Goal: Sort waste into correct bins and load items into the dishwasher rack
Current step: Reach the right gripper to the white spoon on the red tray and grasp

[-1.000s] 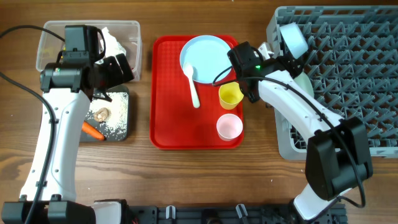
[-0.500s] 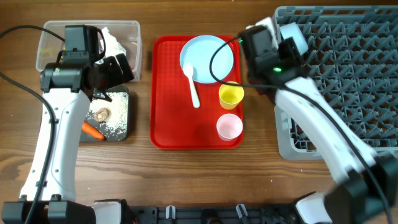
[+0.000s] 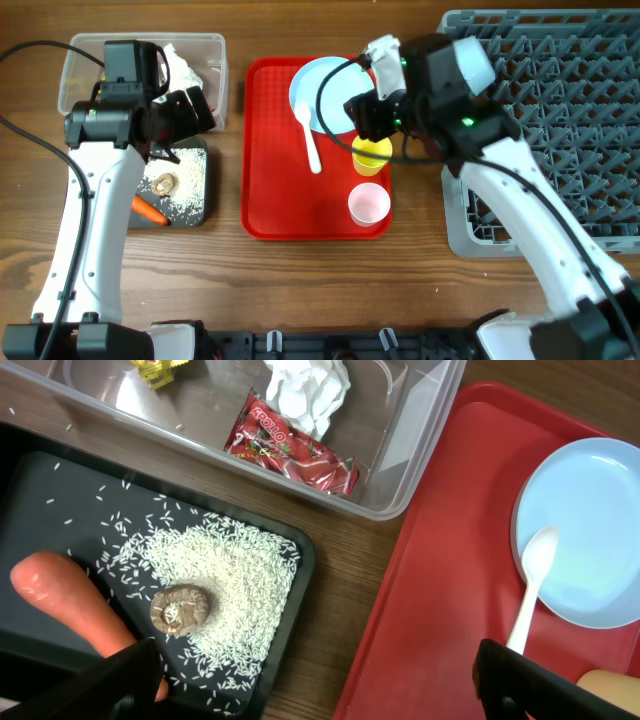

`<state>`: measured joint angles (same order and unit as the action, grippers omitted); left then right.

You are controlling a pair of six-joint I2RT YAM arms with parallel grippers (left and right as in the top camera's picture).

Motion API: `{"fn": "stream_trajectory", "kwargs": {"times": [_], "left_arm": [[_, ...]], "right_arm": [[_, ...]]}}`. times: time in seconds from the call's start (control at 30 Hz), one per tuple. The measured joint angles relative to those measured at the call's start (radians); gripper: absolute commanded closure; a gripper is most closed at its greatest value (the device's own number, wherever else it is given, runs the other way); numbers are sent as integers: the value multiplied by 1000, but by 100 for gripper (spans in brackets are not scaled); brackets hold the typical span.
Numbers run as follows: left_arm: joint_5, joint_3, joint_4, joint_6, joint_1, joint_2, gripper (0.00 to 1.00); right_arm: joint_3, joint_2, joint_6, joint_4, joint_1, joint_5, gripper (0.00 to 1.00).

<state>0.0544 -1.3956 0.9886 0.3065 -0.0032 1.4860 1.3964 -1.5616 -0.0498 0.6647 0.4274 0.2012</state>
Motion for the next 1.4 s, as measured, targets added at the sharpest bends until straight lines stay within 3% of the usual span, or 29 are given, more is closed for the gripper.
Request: {"fn": "stream_trajectory", "kwargs": {"times": [0.1, 0.4, 0.57, 0.83, 1.17, 1.4], "left_arm": [[0, 0, 0, 0, 0, 0, 0], [0, 0, 0, 0, 0, 0, 0], [0, 0, 0, 0, 0, 0, 0], [0, 0, 0, 0, 0, 0, 0], [0, 0, 0, 0, 0, 0, 0], [0, 0, 0, 0, 0, 0, 0]], "right_arm": [[0, -36, -59, -28, 0, 3, 46], [0, -41, -128, -64, 10, 8, 48], [0, -77, -159, -116, 109, -14, 48], [0, -238, -238, -211, 242, -132, 51], [0, -487, -349, -293, 247, -208, 57], [0, -518, -385, -300, 247, -254, 57]]}}
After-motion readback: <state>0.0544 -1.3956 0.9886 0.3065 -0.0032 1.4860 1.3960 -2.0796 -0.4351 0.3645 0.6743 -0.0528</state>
